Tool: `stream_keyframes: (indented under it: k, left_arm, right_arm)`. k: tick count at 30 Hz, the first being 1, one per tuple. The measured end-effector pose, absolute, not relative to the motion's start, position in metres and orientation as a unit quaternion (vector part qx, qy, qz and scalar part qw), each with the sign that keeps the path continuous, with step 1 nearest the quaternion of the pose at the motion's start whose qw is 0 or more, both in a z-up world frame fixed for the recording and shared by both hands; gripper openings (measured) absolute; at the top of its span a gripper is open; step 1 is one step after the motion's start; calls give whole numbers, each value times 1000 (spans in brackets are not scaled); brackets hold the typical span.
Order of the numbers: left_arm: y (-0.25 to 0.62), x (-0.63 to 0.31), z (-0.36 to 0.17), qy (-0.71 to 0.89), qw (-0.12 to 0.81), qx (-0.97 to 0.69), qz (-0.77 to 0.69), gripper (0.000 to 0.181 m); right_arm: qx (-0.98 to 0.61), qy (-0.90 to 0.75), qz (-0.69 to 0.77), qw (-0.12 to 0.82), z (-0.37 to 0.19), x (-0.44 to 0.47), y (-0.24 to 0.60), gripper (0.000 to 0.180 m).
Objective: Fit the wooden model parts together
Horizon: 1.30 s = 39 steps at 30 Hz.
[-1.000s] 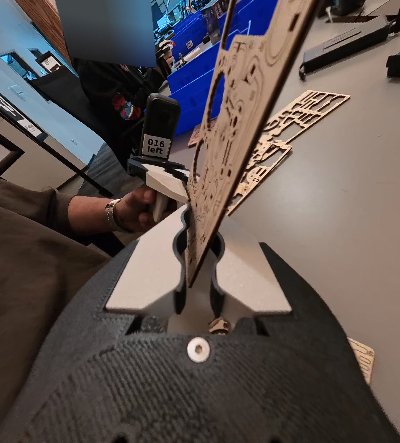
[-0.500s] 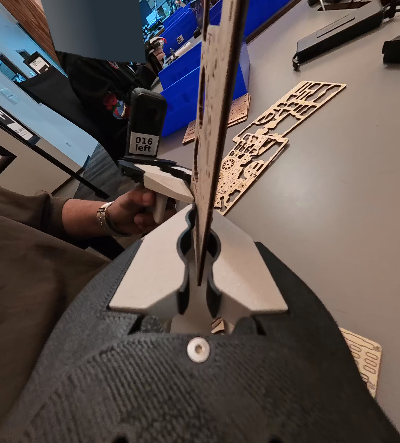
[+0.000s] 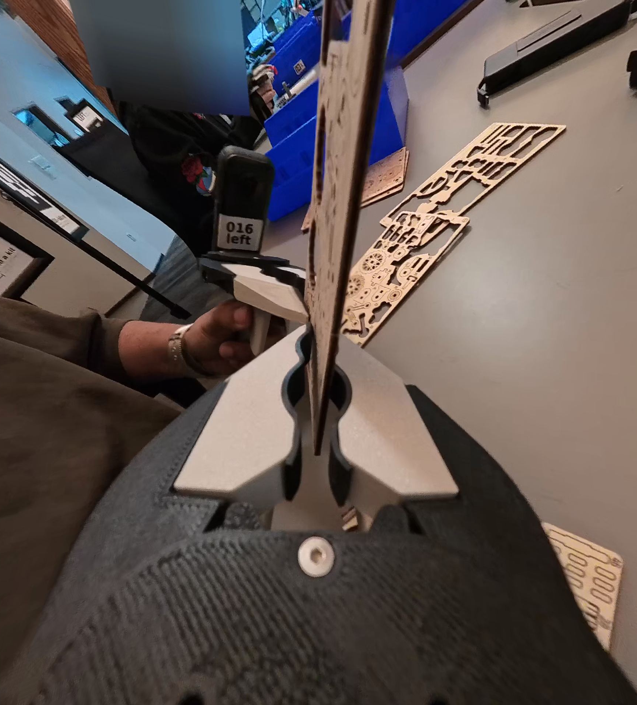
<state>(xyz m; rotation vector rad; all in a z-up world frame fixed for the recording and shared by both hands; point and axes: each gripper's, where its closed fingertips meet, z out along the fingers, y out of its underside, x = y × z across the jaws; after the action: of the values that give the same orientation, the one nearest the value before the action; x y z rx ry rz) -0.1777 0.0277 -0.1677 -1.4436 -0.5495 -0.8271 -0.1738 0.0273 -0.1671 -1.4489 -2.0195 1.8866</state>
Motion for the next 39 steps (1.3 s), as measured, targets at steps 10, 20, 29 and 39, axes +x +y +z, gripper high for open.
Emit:
stream_keyframes:
  k: [10, 20, 29, 39]
  left_arm:
    - [26, -184, -171, -227, 650, -659, -303, 15]
    - [24, -181, -171, -148, 650, -714, -216, 13]
    - [26, -184, -180, -164, 632, -736, -181, 12]
    - [26, -186, -184, -193, 622, -738, -178, 12]
  right_arm:
    - [-461, -651, 602, 30, -167, -175, 28, 1]
    - [-460, -658, 596, 30, -167, -173, 31, 1]
    - [-467, -676, 568, 53, -176, -173, 29, 1]
    - [-474, -679, 557, 64, -180, -175, 30, 1]
